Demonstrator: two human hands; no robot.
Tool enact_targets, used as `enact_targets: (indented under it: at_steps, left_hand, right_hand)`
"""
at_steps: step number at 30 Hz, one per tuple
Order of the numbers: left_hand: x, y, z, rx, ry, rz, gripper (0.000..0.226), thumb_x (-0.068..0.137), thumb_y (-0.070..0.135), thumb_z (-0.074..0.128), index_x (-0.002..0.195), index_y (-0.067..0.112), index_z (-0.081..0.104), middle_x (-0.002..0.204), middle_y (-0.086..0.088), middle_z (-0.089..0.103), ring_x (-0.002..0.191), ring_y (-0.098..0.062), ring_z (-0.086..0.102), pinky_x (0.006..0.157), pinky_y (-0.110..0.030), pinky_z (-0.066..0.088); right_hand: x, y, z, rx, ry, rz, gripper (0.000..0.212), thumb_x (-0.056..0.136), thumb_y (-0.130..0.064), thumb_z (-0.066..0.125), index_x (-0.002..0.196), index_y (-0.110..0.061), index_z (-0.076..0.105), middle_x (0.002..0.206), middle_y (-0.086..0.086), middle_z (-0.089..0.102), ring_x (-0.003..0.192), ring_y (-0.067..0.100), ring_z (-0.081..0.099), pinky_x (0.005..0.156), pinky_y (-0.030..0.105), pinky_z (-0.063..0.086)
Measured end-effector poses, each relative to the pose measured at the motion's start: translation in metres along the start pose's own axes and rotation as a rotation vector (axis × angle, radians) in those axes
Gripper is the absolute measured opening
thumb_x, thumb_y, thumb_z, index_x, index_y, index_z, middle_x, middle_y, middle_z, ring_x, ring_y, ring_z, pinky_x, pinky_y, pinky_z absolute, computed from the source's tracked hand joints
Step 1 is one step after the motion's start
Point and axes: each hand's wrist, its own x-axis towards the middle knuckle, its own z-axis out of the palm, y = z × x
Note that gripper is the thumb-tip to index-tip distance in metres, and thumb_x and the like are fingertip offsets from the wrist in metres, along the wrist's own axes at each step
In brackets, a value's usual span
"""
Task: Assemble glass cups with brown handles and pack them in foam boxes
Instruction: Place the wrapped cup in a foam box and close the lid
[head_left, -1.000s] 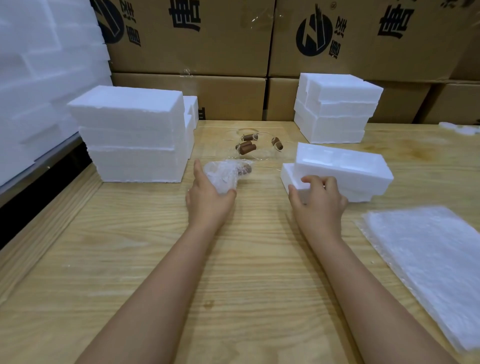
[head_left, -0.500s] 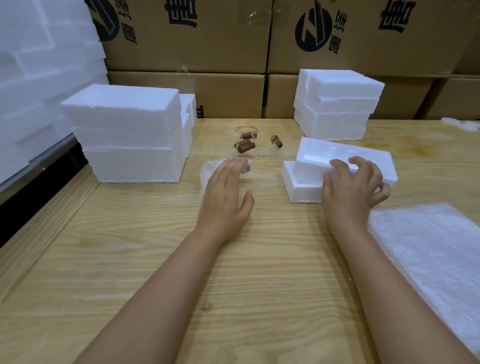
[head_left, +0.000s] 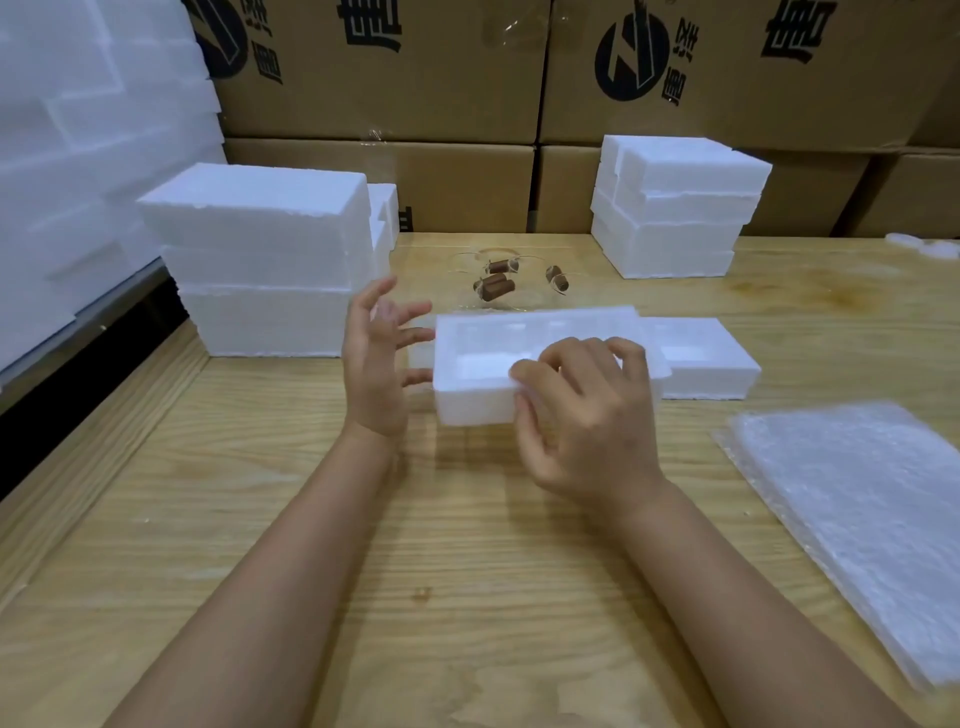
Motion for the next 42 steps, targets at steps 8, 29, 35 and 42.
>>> enact_targets:
  at_steps: [8,29,35,42]
  left_hand:
    - [-0.008,0.008,-0.009,0.083,-0.064,-0.121,0.027,0.085,-0.007,0.058,0.089,0.017,0.07,0.075,0.011,0.07,0.074,-0.01,0.064,0.068,-0.026,0.053]
    - [-0.023,-0.015,-0.018,0.326,-0.195,-0.158,0.026,0.088,0.008,0.064,0.064,0.017,0.068,0.073,0.004,0.072,0.078,-0.005,0.066,0.072,-0.022,0.05]
    - [-0.008,-0.017,-0.022,0.409,0.23,-0.062,0.005,0.092,0.024,0.06,0.095,0.026,0.058,0.088,0.009,0.059,0.072,0.008,0.052,0.06,-0.003,0.037]
    - [0.003,-0.028,-0.025,0.595,-0.016,-0.238,0.068,0.09,0.025,0.062,0.148,0.038,0.028,0.143,0.004,0.047,0.127,-0.014,0.048,0.108,-0.038,0.038]
  right_hand:
    - [0.011,-0.021,-0.021,0.205,-0.075,0.022,0.026,0.082,-0.026,0.055,0.078,-0.004,0.069,0.069,0.008,0.061,0.06,0.028,0.057,0.055,0.035,0.047]
    - [-0.014,0.06,-0.003,0.769,-0.526,1.025,0.01,0.09,-0.019,0.065,0.083,-0.026,0.068,0.089,-0.007,0.066,0.076,0.002,0.055,0.063,0.014,0.038]
    - [0.022,0.058,0.017,0.679,-0.242,0.96,0.017,0.091,-0.015,0.057,0.081,-0.027,0.065,0.087,-0.003,0.068,0.084,0.017,0.063,0.076,0.031,0.049]
    - [0.064,0.057,0.077,0.504,-0.793,0.713,0.052,0.097,-0.008,0.042,0.145,-0.025,0.037,0.149,-0.001,0.039,0.128,0.02,0.043,0.088,0.02,0.037]
